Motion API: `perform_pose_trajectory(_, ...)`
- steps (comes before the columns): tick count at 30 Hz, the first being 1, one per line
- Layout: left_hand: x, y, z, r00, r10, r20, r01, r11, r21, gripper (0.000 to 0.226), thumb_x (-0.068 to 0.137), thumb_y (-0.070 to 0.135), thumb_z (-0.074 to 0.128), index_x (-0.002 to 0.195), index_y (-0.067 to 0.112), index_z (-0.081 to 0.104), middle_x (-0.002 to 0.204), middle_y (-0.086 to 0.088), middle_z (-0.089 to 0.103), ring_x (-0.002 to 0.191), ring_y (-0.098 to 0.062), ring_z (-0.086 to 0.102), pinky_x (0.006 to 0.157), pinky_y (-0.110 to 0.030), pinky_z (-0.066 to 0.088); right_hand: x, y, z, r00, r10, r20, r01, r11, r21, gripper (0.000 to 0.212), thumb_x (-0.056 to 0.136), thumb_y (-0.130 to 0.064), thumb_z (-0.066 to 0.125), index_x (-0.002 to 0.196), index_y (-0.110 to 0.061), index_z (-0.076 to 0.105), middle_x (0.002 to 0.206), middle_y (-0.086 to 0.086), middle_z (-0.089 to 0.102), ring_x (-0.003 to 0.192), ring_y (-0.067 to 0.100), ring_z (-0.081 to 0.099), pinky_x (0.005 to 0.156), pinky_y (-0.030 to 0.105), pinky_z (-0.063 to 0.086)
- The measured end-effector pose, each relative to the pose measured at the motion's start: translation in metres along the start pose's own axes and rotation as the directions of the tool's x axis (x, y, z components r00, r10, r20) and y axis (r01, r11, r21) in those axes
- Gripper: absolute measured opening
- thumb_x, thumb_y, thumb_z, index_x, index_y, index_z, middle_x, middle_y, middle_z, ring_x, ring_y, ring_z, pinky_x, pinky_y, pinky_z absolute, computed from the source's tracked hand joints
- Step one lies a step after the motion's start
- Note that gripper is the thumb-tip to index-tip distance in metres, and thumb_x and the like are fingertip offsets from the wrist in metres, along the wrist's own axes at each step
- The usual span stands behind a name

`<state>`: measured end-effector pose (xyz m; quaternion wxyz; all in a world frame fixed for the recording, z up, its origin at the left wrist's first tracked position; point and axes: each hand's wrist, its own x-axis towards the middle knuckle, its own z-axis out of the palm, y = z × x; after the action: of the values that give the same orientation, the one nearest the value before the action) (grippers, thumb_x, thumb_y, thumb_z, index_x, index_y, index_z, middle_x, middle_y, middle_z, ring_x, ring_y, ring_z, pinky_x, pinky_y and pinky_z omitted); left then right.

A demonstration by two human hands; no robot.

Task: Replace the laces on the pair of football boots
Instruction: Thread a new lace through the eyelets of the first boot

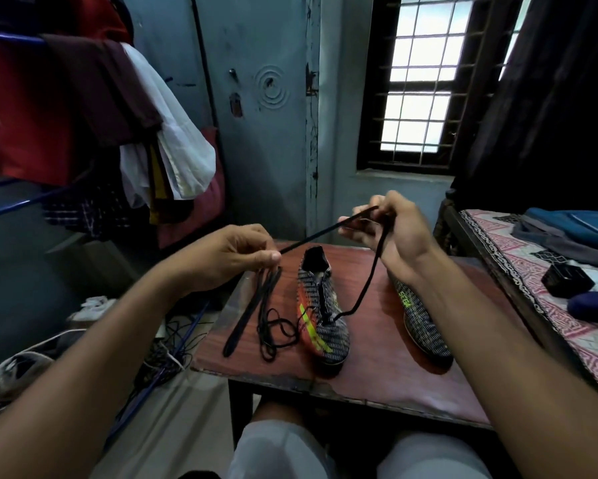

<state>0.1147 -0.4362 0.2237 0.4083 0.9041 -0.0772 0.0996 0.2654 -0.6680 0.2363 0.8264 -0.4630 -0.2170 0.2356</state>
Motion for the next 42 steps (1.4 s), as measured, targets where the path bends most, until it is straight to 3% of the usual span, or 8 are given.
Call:
perform_pose_trajectory(6,-0.005,-0.053,0.038,0.995,-0.093,-0.033,0.095,0.993,0.068,0.019,0.088,0.047,0.070,0.083,0.030,0.078,0.092,0.009,0.066,0.087,-0.013,0.066,0.083,-0.037,0.052,0.000,0.009,-0.010,0.996,0.033,-0.085,-0.015,0.979,0.204,0.026,0.094,-0.014,0.032,0.070,-0.019,0.041,0.063,0.005,0.052,0.056,0.022,0.060,0.062,0.034,0.059)
perform_pose_trajectory(10,-0.012,-0.081,0.068,0.990,-0.114,-0.086,0.122,0.989,0.085,0.015,0.090,0.044,0.069,0.082,0.032,0.075,0.094,0.014,0.063,0.085,-0.010,0.064,0.077,-0.027,0.049,0.009,0.007,-0.020,0.986,0.000,-0.165,0.031,0.983,0.180,0.026,0.092,-0.015,0.030,0.068,-0.021,0.038,0.055,-0.003,0.034,0.040,0.011,0.029,0.039,0.017,0.027)
perform_pose_trajectory(15,-0.012,-0.101,0.099,0.985,-0.085,-0.149,0.102,0.988,0.115,0.011,0.097,0.029,0.070,0.096,0.026,0.080,0.093,0.013,0.066,0.085,-0.004,0.064,0.073,-0.021,0.047,0.005,0.009,-0.033,0.994,-0.033,-0.102,-0.006,0.933,-0.361,0.023,0.096,-0.016,0.040,0.074,-0.016,0.046,0.059,-0.001,0.044,0.041,0.009,0.022,0.039,0.016,0.017)
perform_pose_trajectory(18,-0.010,-0.104,0.115,0.981,-0.051,-0.185,0.079,0.986,0.147,0.010,0.095,0.018,0.074,0.101,0.019,0.081,0.092,0.008,0.071,0.085,-0.006,0.067,0.074,-0.021,0.048,0.002,0.016,-0.041,0.994,0.030,0.104,0.090,0.308,-0.947,0.025,0.093,-0.035,0.057,0.082,-0.013,0.060,0.070,-0.004,0.065,0.055,0.015,0.050,0.051,0.027,0.041)
perform_pose_trajectory(20,-0.010,-0.104,0.127,0.970,-0.060,-0.235,0.082,0.993,0.086,0.010,0.091,0.015,0.078,0.098,0.019,0.082,0.086,0.007,0.075,0.081,-0.011,0.072,0.070,-0.021,0.053,0.001,0.025,-0.046,0.958,0.229,0.173,0.199,-0.094,-0.975,0.027,0.085,-0.048,0.071,0.094,-0.024,0.066,0.087,-0.010,0.068,0.079,0.011,0.063,0.073,0.030,0.051)
perform_pose_trajectory(22,-0.009,-0.104,0.135,0.955,-0.123,-0.271,0.125,0.992,-0.012,0.007,0.088,0.015,0.081,0.091,0.022,0.082,0.079,0.009,0.076,0.076,-0.015,0.074,0.068,-0.027,0.058,0.000,0.035,-0.053,0.896,0.395,0.204,0.305,-0.211,-0.929,0.023,0.086,-0.047,0.076,0.092,-0.025,0.070,0.084,-0.009,0.070,0.078,0.007,0.063,0.073,0.030,0.050)
perform_pose_trajectory(33,-0.002,-0.124,0.164,0.905,0.264,-0.334,-0.046,0.840,0.540,0.028,0.097,0.038,0.054,0.106,0.022,0.076,0.113,0.002,0.061,0.095,-0.018,0.054,0.073,-0.029,0.045,0.011,0.042,-0.079,0.861,0.444,0.249,0.262,0.033,-0.964,0.021,0.090,-0.044,0.076,0.078,-0.026,0.074,0.078,0.006,0.072,0.066,0.013,0.060,0.065,0.025,0.046)
perform_pose_trajectory(42,-0.003,-0.136,0.183,0.885,0.154,-0.440,-0.024,0.957,0.288,0.013,0.098,0.019,0.058,0.108,0.025,0.065,0.111,0.009,0.059,0.098,-0.011,0.062,0.083,-0.029,0.054,0.016,0.045,-0.079,0.835,0.478,0.273,0.193,0.209,-0.959,0.016,0.088,-0.036,0.079,0.083,-0.020,0.078,0.073,0.002,0.072,0.066,0.011,0.058,0.066,0.032,0.045)
